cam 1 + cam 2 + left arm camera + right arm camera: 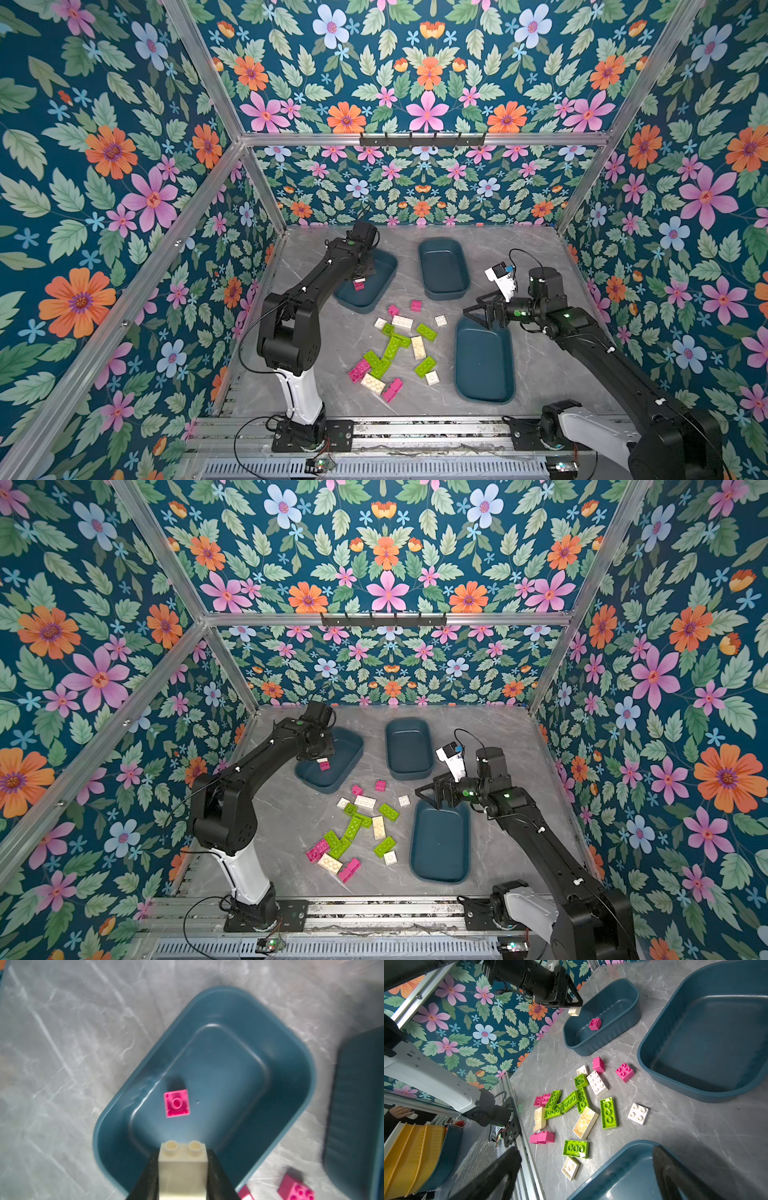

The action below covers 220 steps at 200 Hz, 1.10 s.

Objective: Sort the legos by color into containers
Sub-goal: 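Carry the white brick to the middle far tub and drop it in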

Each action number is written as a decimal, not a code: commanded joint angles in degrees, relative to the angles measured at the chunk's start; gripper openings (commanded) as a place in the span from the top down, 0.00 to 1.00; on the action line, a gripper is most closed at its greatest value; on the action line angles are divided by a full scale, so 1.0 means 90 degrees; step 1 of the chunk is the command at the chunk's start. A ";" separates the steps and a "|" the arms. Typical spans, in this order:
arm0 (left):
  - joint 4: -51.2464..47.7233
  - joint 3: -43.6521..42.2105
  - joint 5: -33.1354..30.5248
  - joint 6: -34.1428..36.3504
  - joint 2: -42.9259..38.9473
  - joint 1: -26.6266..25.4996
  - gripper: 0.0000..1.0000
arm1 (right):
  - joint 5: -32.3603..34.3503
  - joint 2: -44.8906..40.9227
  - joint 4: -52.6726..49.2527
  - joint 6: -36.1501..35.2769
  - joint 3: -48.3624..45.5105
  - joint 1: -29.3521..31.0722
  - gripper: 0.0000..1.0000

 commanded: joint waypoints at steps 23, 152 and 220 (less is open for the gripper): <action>0.0274 0.0846 0.0663 0.0194 0.0536 -0.0285 0.75 | 0.0194 -0.0062 0.0024 -0.0018 -0.0083 0.0002 0.01; 0.1336 0.3859 0.1551 -0.0219 0.3197 -0.1417 0.73 | 0.0612 0.0106 -0.0059 -0.0171 0.0099 -0.0068 0.01; 0.1132 0.4020 0.1401 -0.0172 0.3210 -0.1437 0.36 | 0.0593 0.0009 -0.0269 -0.0261 0.0137 -0.0225 0.01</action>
